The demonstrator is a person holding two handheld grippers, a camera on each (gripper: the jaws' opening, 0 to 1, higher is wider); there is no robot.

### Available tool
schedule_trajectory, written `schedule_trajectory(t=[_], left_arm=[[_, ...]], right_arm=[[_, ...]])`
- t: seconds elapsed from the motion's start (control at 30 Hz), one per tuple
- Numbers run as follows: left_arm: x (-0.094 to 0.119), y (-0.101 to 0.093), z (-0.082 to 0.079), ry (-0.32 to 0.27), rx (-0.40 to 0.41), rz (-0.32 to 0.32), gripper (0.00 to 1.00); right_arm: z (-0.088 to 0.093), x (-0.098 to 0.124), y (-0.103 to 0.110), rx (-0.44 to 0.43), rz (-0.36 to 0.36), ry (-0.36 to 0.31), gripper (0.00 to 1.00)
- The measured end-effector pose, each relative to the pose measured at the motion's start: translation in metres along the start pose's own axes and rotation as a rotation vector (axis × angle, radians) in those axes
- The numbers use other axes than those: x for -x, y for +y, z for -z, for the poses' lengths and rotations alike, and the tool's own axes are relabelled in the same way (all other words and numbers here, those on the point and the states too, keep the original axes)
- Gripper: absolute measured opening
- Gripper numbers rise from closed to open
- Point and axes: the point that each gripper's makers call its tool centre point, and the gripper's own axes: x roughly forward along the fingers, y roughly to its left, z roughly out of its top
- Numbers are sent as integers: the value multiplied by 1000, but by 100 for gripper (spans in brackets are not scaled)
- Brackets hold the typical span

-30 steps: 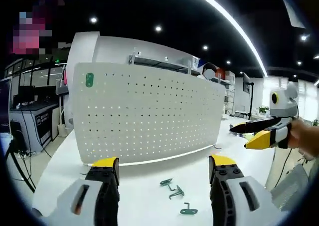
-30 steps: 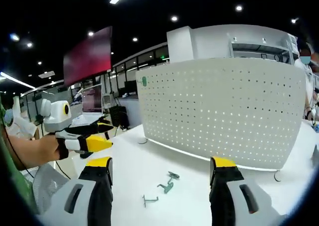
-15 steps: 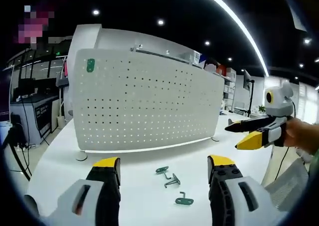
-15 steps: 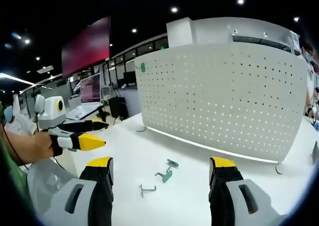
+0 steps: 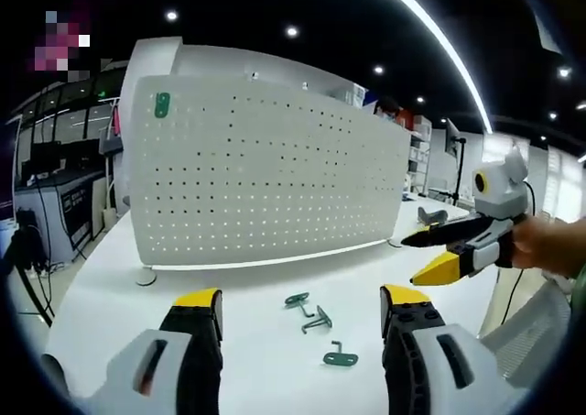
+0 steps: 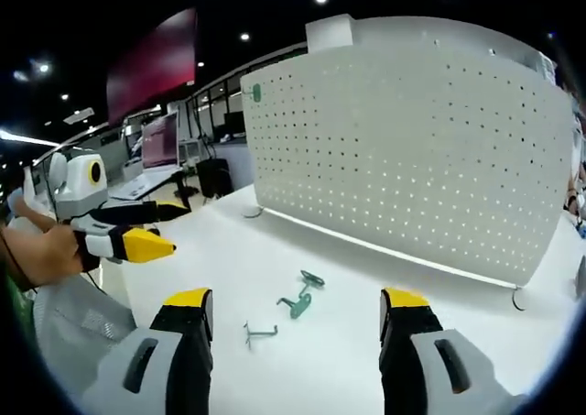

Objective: Insert the hook assembly into the mounting plate slot until the hook locks in place.

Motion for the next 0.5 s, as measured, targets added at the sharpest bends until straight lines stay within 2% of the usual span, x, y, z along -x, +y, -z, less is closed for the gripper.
schedule_trajectory(t=[0.5], left_arm=[[-1, -6, 2, 12, -5, 25, 72]], right_arm=[[26, -39, -2, 23, -9, 101, 69]])
